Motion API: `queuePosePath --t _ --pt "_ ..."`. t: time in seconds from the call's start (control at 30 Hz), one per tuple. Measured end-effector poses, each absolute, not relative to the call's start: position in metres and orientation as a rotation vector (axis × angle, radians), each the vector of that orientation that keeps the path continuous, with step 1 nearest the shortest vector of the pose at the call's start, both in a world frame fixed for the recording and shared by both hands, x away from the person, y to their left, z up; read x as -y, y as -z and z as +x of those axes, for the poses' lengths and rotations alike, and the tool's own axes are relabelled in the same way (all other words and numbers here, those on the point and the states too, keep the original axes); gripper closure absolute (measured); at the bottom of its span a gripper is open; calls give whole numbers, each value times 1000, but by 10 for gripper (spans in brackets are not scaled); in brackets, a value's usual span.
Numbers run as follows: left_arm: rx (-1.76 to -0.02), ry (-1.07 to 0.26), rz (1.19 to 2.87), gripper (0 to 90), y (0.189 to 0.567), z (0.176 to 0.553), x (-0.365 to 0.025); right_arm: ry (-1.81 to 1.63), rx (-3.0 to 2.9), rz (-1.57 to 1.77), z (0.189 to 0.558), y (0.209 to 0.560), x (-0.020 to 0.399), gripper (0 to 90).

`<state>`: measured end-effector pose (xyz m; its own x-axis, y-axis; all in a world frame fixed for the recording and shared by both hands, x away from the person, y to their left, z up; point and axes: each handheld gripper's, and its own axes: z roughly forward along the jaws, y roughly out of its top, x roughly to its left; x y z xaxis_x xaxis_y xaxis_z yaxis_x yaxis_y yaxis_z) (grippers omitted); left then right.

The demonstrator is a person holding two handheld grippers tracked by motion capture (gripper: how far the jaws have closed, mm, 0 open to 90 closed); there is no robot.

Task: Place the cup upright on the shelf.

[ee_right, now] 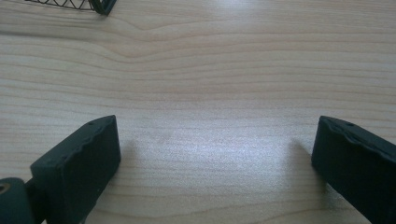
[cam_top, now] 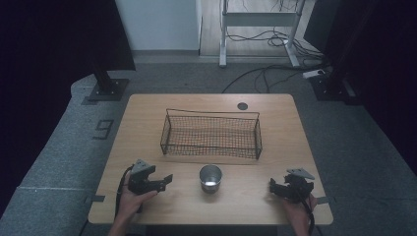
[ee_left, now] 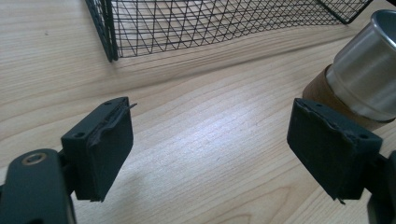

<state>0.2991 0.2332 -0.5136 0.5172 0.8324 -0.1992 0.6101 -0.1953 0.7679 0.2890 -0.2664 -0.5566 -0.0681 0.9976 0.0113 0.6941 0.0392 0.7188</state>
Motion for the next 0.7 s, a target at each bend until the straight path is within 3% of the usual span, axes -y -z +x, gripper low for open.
queuePosePath --t 0.7 --pt "-1137 -330 1883 148 512 297 -233 -787 -1811 1696 282 556 266 50"
